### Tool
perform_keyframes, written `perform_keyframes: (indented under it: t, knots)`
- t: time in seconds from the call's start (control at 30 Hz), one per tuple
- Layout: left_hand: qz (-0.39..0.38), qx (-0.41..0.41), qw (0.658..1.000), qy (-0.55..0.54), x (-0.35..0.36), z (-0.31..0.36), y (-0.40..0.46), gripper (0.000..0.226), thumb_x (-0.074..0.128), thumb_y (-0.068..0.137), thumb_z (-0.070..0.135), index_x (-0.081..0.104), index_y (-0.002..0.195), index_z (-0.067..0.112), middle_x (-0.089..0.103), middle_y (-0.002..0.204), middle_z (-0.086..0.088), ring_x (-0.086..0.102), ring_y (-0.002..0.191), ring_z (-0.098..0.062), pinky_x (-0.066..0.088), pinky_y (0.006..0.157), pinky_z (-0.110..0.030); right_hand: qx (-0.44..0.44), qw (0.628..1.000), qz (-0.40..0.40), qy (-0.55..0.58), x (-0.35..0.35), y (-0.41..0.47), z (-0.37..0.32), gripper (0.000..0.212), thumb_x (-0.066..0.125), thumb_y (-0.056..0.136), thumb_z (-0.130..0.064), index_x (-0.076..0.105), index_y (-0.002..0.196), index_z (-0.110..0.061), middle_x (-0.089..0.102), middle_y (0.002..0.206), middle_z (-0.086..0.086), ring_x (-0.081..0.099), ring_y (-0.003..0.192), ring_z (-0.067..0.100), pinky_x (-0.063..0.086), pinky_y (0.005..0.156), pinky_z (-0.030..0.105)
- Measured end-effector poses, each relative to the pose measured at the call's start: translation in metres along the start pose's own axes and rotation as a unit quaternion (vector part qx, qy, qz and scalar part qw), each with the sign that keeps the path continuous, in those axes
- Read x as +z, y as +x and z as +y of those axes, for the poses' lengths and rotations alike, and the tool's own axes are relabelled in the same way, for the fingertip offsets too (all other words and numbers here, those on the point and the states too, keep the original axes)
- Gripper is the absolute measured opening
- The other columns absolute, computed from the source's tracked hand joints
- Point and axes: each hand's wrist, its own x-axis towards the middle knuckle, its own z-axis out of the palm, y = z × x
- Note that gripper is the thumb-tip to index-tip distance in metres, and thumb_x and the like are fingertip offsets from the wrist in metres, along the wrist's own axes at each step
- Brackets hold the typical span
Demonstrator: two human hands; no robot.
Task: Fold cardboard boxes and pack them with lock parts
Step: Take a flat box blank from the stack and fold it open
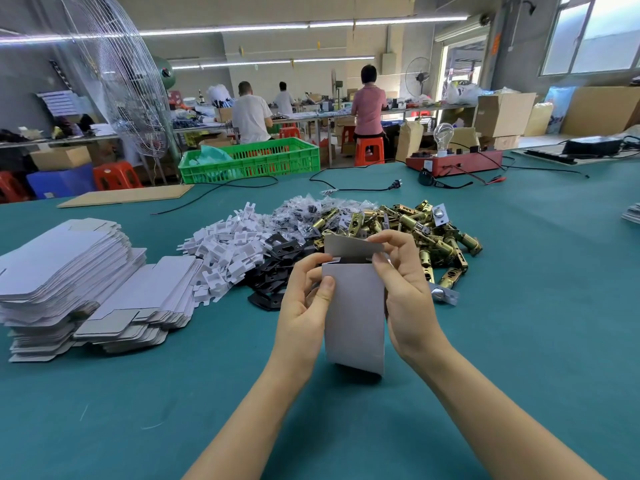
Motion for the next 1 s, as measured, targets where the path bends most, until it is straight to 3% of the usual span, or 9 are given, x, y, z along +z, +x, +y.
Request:
perform_keyframes:
  t: [0.1, 0.27, 0.37, 0.5, 0.63, 0.8, 0.87, 1.0]
  knots:
    - [0.003, -0.004, 0.999, -0.033, 0.001, -0.001, 0.000, 0.026, 0.057, 0.086, 0.026, 0.067, 0.100, 0.045, 0.069, 0.100, 0.003, 0.060, 0.099, -0.012, 0.047, 0.086, -0.030, -0.007, 1.000, -0.007, 0.002, 0.001, -0.002, -0.001, 0.028, 0.040, 0.096, -0.003, 0.059, 0.093, -0.023, 0.060, 0.106, 0.007, 0.055, 0.097, 0.018, 0.043, 0.089, 0.040]
    - [0.005, -0.012, 0.998, -0.053, 0.002, 0.000, 0.002, 0.024, 0.058, 0.084, 0.025, 0.068, 0.099, 0.041, 0.067, 0.091, 0.008, 0.060, 0.093, -0.008, 0.047, 0.082, -0.023, 0.003, 1.000, -0.012, -0.014, 0.001, -0.006, -0.004, 0.010, 0.051, 0.087, -0.022, 0.059, 0.085, -0.026, 0.060, 0.101, 0.012, 0.053, 0.091, 0.020, 0.043, 0.082, 0.035]
    - [0.017, -0.005, 0.999, -0.047, 0.003, 0.000, 0.002, 0.022, 0.058, 0.085, 0.027, 0.061, 0.107, 0.029, 0.066, 0.084, 0.015, 0.059, 0.085, -0.001, 0.045, 0.081, -0.021, -0.004, 0.999, -0.009, -0.043, 0.003, -0.008, -0.003, 0.012, 0.059, 0.088, -0.033, 0.056, 0.088, -0.022, 0.057, 0.099, 0.019, 0.050, 0.083, 0.013, 0.043, 0.073, 0.019]
    - [0.082, 0.000, 0.996, -0.019, 0.009, 0.006, 0.000, 0.032, 0.061, 0.081, 0.051, 0.058, 0.101, 0.026, 0.059, 0.073, 0.017, 0.050, 0.071, -0.003, 0.040, 0.071, -0.026, -0.014, 0.999, -0.011, -0.049, 0.005, -0.010, -0.003, 0.010, 0.058, 0.087, -0.026, 0.054, 0.092, -0.018, 0.063, 0.091, -0.004, 0.050, 0.077, 0.007, 0.043, 0.070, 0.010]
    - [0.151, -0.006, 0.988, -0.013, 0.012, 0.010, 0.001, 0.043, 0.067, 0.072, 0.059, 0.057, 0.094, 0.023, 0.054, 0.063, 0.022, 0.047, 0.061, 0.004, 0.037, 0.065, -0.023, -0.027, 0.997, -0.027, -0.070, 0.011, -0.015, -0.002, 0.009, 0.058, 0.088, -0.024, 0.056, 0.096, -0.021, 0.062, 0.097, 0.001, 0.054, 0.084, 0.007, 0.044, 0.077, 0.015]
    - [0.151, 0.015, 0.988, 0.005, 0.017, 0.011, -0.004, 0.027, 0.063, 0.087, 0.042, 0.042, 0.098, 0.028, 0.056, 0.063, 0.027, 0.050, 0.062, 0.011, 0.041, 0.061, -0.008, -0.037, 0.996, -0.022, -0.074, 0.012, -0.017, -0.004, 0.010, 0.054, 0.089, -0.023, 0.055, 0.098, -0.018, 0.053, 0.080, -0.008, 0.045, 0.068, 0.003, 0.039, 0.064, 0.011]
    - [0.144, 0.026, 0.989, 0.007, 0.017, 0.013, -0.004, 0.024, 0.062, 0.093, 0.033, 0.039, 0.100, 0.033, 0.058, 0.063, 0.024, 0.051, 0.062, 0.010, 0.041, 0.059, -0.007, -0.041, 0.995, -0.020, -0.088, 0.011, -0.017, -0.004, 0.012, 0.052, 0.091, -0.022, 0.054, 0.102, -0.017, 0.049, 0.073, -0.003, 0.042, 0.062, 0.003, 0.036, 0.058, 0.011]
    - [0.104, 0.046, 0.993, 0.029, 0.016, 0.017, -0.006, 0.019, 0.059, 0.092, 0.036, 0.057, 0.097, 0.054, 0.060, 0.079, 0.006, 0.055, 0.071, 0.000, 0.046, 0.064, -0.012, -0.043, 0.994, -0.013, -0.098, 0.010, -0.017, -0.001, 0.010, 0.048, 0.096, -0.018, 0.053, 0.105, -0.021, 0.057, 0.087, -0.019, 0.052, 0.069, -0.005, 0.041, 0.062, 0.009]
